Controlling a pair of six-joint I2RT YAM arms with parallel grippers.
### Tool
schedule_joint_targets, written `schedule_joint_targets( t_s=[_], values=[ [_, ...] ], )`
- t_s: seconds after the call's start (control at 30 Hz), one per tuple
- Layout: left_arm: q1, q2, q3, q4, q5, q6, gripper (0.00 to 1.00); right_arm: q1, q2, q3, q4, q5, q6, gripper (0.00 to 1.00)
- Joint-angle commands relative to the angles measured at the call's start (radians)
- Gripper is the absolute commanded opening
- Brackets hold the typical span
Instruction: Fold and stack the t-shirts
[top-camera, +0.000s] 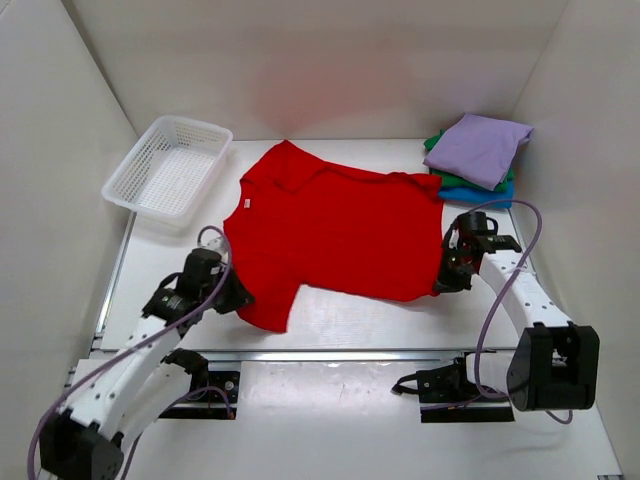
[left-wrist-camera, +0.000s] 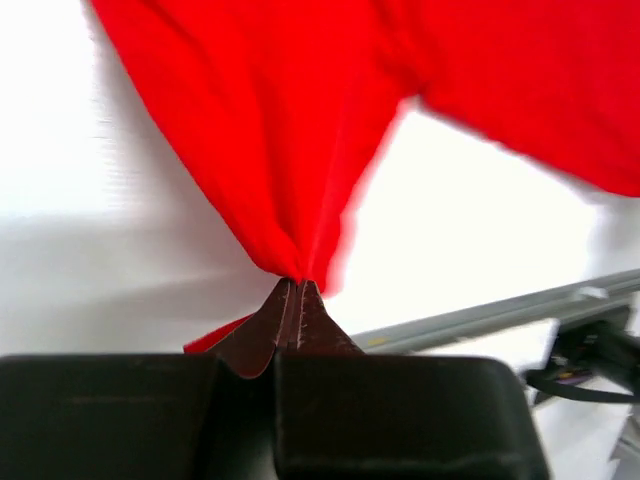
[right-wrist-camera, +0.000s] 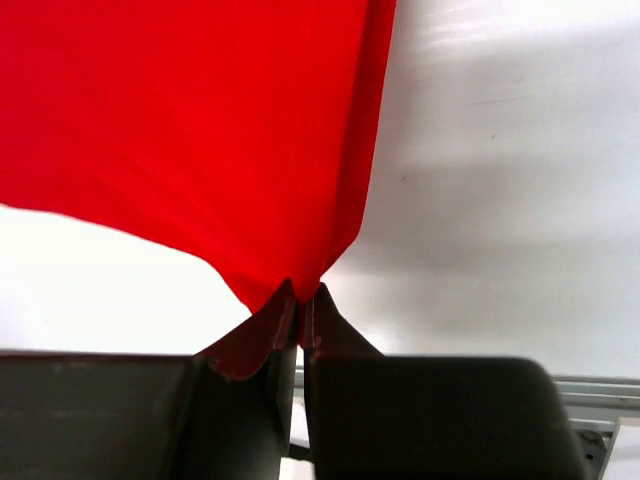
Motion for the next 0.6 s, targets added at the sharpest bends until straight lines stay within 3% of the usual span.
schedule_joint_targets(
  t_s=[0.0,0.2,0.33,0.5,0.57],
  values=[
    [0.027,-0.083,0.066,-0.216,0.040,0.013,0.00,0.019,-0.061,0.025,-0.105,-0.021,0.002,0.00],
    [-0.006,-0.175,0.089,-0.289,0.109,-0.029,0.00,-0.006,-0.146,0.000,-0.205,-0.031,-0.027,0.00],
    [0.016,-0.187,0.224,-0.388,0.085,0.014,0.00,-0.030,-0.210,-0.015,-0.271,-0.044,-0.053,0.01],
    [0.071,-0.080,0.350,-0.332,0.119,0.082,0.00,-0.109,-0.243,-0.026,-0.283,-0.093,-0.081,0.00],
    [0.076,-0.016,0.362,-0.240,0.134,0.088,0.00,-0.113,-0.226,-0.027,-0.254,-0.113,-0.084,0.00]
  ],
)
